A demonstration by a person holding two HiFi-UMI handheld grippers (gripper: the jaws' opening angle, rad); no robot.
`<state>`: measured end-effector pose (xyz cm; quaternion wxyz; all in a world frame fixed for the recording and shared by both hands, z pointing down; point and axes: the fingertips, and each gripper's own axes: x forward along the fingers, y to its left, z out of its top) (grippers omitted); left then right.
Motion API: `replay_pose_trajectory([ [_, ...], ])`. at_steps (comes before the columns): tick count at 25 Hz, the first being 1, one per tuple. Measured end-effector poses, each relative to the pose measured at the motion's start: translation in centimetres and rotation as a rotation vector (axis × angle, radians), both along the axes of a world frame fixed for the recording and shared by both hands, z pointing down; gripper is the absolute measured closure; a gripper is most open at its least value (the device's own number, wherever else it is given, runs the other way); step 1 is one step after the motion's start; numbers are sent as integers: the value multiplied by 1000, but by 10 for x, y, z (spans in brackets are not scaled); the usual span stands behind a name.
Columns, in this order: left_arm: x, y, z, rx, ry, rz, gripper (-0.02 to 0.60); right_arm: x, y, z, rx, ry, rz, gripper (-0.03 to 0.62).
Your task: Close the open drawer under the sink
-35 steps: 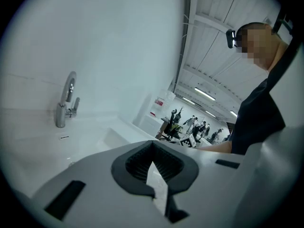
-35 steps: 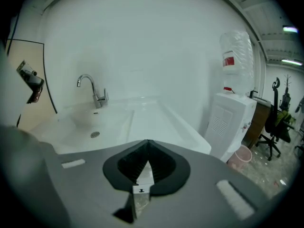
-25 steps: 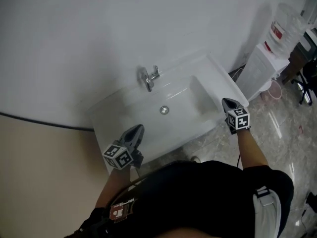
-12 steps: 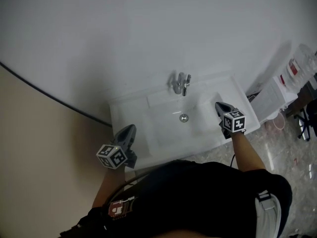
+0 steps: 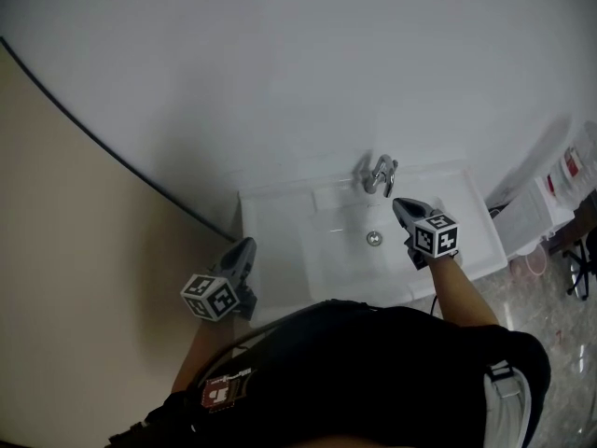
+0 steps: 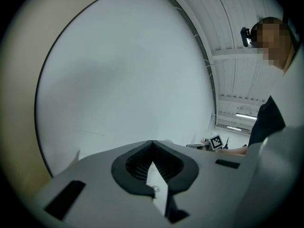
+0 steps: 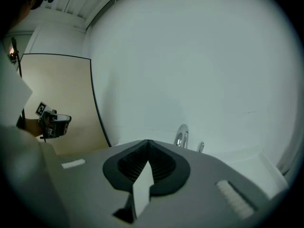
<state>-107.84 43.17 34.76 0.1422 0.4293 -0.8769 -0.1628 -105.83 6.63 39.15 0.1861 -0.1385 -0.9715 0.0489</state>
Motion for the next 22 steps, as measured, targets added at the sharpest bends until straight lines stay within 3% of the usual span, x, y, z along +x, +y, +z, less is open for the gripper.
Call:
replay_pose_trajectory([
  [5,-3,8,-5,-7,-22,-66,591,-13,26,-12,-35,-23,-121,594],
  [11,6,-16,-15,20,-37,-184,591,-7,12,-20,-78,-23,-255,594],
  [16,14,-46,-11,39,-12,-196,591,-9,-21,-24,-182,-28,-231,595],
  [22,14,-59,-12,35,-17,-162,591,-9,-35,-18,-198,-25,-179,595],
])
